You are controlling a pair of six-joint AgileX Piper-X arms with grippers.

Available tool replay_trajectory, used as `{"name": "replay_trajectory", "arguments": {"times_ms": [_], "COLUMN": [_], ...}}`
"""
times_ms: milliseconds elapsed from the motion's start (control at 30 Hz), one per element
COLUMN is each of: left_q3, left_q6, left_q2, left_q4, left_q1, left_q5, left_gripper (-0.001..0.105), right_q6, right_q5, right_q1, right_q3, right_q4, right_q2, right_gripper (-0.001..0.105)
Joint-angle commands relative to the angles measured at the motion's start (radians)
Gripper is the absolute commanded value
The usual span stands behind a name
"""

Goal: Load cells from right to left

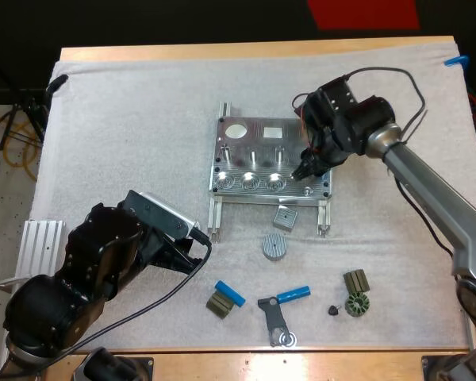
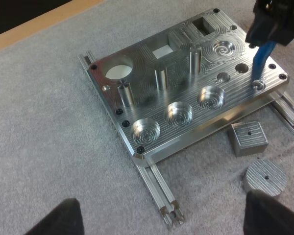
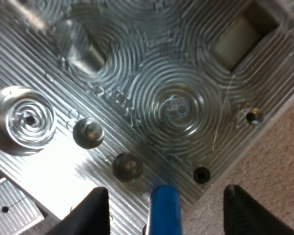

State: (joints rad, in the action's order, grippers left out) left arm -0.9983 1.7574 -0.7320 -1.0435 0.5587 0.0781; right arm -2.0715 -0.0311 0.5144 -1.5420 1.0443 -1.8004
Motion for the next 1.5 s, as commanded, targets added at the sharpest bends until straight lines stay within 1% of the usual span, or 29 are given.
{"name": "replay_trajectory", "arguments": {"times_ms": [0,67,267,333,400,567,800,1033,1133,1233,1467], "left_q3": [0.001,0.001,0.001,0.001,0.001,0.001,0.001,0.001,0.001,0.001,0.001], "left_q6": [0.011,0.011,0.011,0.011,0.011,0.011,0.011,0.011,0.011,0.011,0.011], "left_q2": [0.005,0.005,0.005,0.005,0.005,0.005,0.005,0.005,0.005,0.005,0.005], "left_q4": [0.009,0.009,0.009,0.009,0.009,0.009,0.009,0.009,0.009,0.009,0.009], "left_q1": [0.0,0.0,0.0,0.0,0.0,0.0,0.0,0.0,0.0,0.0,0.0], "left_q5": [0.022,0.022,0.022,0.022,0.022,0.022,0.022,0.022,0.022,0.022,0.022], "left_gripper": [0.066,0.066,0.066,0.066,0.066,0.066,0.066,0.066,0.066,0.066,0.066], "right_q6": [0.004,0.004,0.004,0.004,-0.001,-0.012,-0.02,-0.022,-0.049,-0.054,-0.057], "right_q5": [0.005,0.0,-0.082,-0.133,-0.145,-0.149,-0.149,-0.15,-0.152,-0.187,-0.191], "right_q1": [-0.003,-0.003,-0.003,-0.003,-0.003,-0.003,-0.003,-0.003,-0.003,-0.003,-0.003], "right_q3": [-0.003,-0.003,-0.003,-0.003,-0.003,0.008,0.062,0.105,0.122,0.125,0.125], "right_q4": [-0.007,-0.007,0.021,0.049,0.055,0.031,0.006,-0.068,-0.086,-0.088,-0.092], "right_q2": [0.026,0.042,0.079,0.081,0.081,0.081,0.081,0.081,0.079,0.067,0.056], "right_gripper": [0.051,0.051,0.051,0.051,0.051,0.051,0.051,0.051,0.051,0.051,0.051]}}
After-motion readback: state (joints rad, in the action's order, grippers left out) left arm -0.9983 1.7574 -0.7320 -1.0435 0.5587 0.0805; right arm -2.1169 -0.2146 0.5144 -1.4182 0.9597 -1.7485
